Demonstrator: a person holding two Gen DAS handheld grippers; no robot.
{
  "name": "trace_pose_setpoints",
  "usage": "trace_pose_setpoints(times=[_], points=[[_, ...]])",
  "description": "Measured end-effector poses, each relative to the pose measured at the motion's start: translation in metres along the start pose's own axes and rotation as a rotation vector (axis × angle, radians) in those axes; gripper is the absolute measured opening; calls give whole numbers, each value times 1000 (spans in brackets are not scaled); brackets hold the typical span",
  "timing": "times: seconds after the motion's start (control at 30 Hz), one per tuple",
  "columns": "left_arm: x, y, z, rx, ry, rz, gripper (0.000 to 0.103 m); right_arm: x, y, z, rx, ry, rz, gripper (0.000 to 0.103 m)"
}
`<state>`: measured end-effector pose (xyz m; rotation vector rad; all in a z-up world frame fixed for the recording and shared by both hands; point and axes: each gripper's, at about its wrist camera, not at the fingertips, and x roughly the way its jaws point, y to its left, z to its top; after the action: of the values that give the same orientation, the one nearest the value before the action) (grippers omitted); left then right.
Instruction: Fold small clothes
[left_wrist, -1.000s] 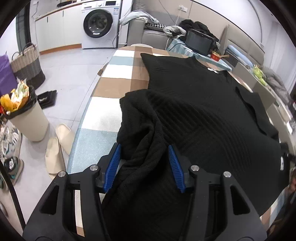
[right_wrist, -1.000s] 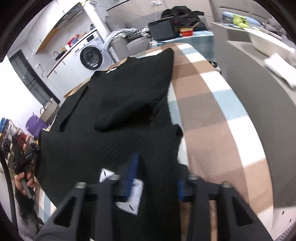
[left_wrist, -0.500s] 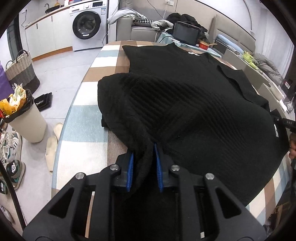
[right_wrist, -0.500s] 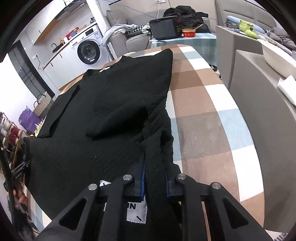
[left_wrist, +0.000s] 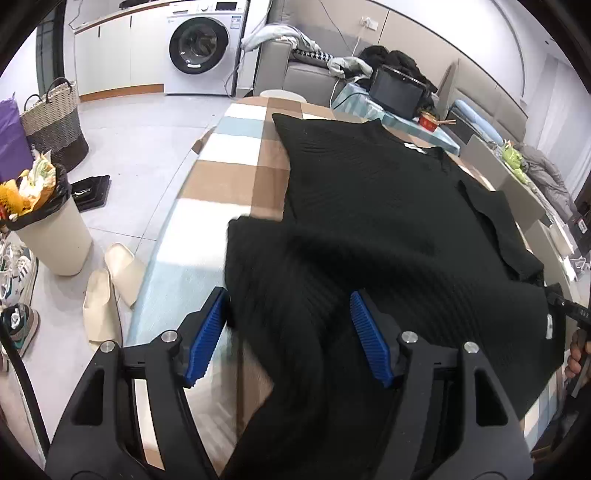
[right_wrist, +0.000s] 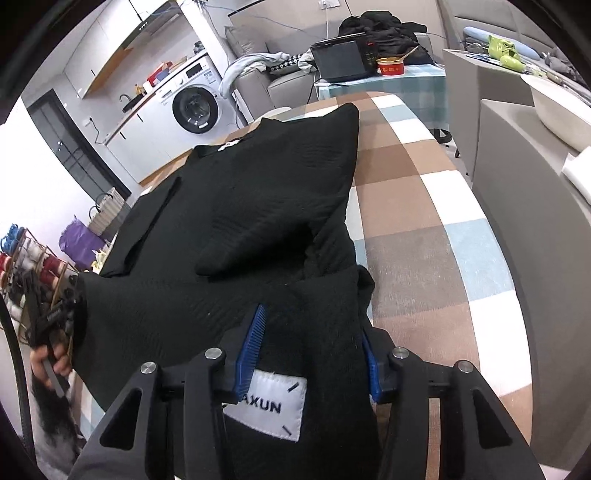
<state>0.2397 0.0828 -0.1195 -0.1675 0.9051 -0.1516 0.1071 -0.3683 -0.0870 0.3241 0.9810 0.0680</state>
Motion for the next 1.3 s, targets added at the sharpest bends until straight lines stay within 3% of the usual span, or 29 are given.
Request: trace_pose_setpoints(times=[0.13,0.17,0.23,0.33,0.43,0.67,0.8,0.87,1.0,1.13,1.3], points=[[22,-7,19,-4,29,-13,64,8,4,4,-16,9,-16,46],[25,-9,19,1,28,-17,61,9,5,5,-24,7,-25,39],[29,-12,21,20,32,-13,34,11,6,6,-31,3,-41,24],[29,-19,17,48,30,-25,21,16,6,7,-38,16,-45,17],[24,-27,7,88,25,-4,19,16,10,5,-61,29,-59,16],[-12,-23,-33,94,29,6,19,-3,10,-20,-63,49,-54,16],[-35,-7,-49,21,24,17,41,-15,9,-33,-51,47,-40,26],[-49,1,-57,-5,18,19,47,-29,5,-39,-43,46,-27,41],[-73,13,-79,-36,22,37,59,-57,0,-56,-57,33,-9,45],[-84,15,-104,-26,53,52,59,-67,-9,-80,-56,84,-32,45],[-97,10,-126,-30,79,29,59,-82,-2,-100,-78,104,3,45]])
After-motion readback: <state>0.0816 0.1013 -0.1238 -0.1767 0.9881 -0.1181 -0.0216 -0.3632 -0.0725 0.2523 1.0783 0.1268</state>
